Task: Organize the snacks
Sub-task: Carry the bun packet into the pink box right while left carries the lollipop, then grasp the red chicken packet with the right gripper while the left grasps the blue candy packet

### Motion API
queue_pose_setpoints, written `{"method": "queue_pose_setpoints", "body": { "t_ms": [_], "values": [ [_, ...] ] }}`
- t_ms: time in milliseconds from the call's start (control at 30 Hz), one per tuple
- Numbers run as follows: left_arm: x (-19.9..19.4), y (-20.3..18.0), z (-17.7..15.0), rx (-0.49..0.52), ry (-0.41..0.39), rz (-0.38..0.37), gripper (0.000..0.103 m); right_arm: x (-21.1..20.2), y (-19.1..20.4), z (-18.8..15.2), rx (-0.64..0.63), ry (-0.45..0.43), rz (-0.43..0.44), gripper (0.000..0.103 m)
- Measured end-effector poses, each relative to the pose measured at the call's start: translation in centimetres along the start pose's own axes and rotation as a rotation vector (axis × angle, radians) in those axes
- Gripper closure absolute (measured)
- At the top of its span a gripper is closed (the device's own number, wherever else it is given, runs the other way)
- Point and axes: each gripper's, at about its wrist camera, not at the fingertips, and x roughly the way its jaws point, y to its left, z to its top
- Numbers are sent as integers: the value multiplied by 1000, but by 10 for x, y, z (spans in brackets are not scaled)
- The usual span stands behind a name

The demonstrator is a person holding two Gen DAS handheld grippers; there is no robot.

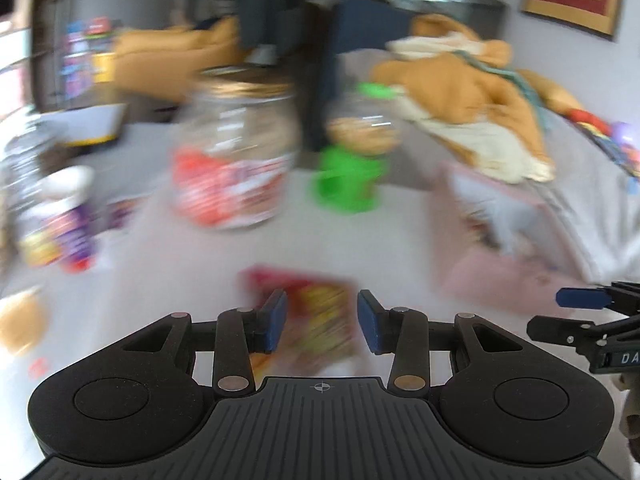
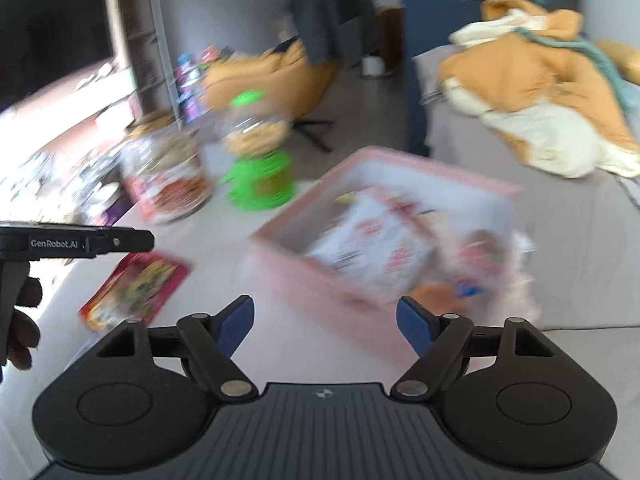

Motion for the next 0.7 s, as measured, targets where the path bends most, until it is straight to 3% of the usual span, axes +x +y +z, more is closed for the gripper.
{"method": "queue_pose_setpoints", "body": {
  "t_ms": [200, 300, 400, 500, 533, 633, 700],
  "values": [
    [-34, 44, -41, -38, 5, 178, 59, 41, 73, 3, 14, 95, 115, 18],
    [-45, 54, -53, -59, -8, 216, 59, 71, 104, 18, 72, 150, 143, 18],
    [-52, 55, -65, -53, -8, 191, 59, 104, 132, 28, 121, 197, 138, 18],
    [-47, 51, -72, -40, 13, 145, 59, 136, 159, 36, 114, 240, 76, 16],
    [-45, 51, -74, -37, 17, 136, 59, 145, 167, 38, 107, 264, 53, 3],
    [-42, 48, -80, -28, 28, 122, 59, 164, 193, 41, -22, 298, -37, 0],
    [-43, 47, -81, -26, 26, 112, 59, 164, 197, 37, -98, 283, -35, 0]
  ]
}}
